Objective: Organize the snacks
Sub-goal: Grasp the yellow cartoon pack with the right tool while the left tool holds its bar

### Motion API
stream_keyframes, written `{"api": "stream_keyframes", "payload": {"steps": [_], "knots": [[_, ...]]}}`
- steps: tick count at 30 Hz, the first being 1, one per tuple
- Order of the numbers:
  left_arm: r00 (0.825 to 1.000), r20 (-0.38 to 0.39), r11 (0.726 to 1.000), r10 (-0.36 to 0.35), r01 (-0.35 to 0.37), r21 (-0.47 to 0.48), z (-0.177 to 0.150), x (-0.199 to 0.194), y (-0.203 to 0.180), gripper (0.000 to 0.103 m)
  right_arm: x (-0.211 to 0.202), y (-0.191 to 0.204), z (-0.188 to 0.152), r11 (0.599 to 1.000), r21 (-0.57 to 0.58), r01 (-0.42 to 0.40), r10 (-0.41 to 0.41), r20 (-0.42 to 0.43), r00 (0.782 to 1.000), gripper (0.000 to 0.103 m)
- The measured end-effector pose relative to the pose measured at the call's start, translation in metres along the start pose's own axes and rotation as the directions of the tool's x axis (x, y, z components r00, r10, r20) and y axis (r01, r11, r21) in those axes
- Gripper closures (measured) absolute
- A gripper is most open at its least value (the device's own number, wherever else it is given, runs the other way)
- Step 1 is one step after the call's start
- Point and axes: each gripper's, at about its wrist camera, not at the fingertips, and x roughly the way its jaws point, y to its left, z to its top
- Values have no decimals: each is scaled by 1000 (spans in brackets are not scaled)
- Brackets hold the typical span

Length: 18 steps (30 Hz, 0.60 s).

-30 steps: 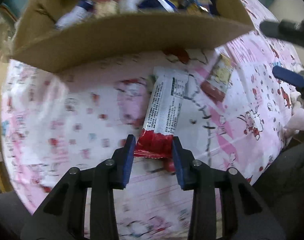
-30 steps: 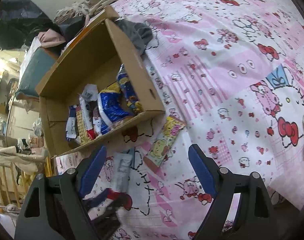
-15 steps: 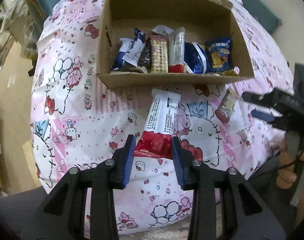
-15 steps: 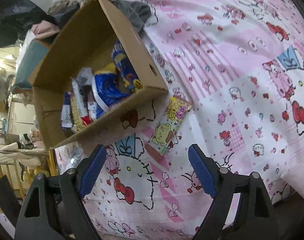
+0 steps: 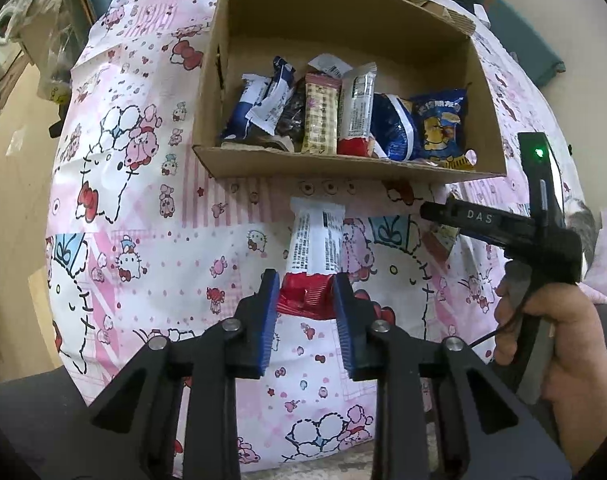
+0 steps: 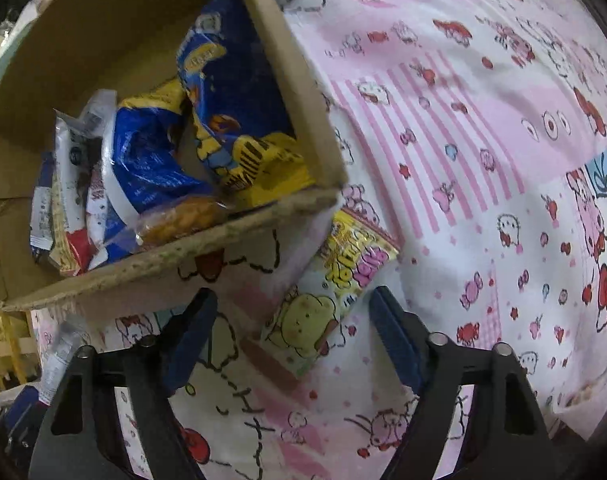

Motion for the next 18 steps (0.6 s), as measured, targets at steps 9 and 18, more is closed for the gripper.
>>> {"api": "stream_keyframes", "payload": {"steps": [9, 18], "knots": [[999, -50, 1000, 4, -5, -27, -6, 13, 7, 102, -33, 4, -37, 982, -16, -187, 187, -12, 982, 75], [989, -99, 991, 109, -100, 89, 11, 80, -31, 12, -59, 2, -58, 966, -30, -257, 257, 25, 966, 75]]}}
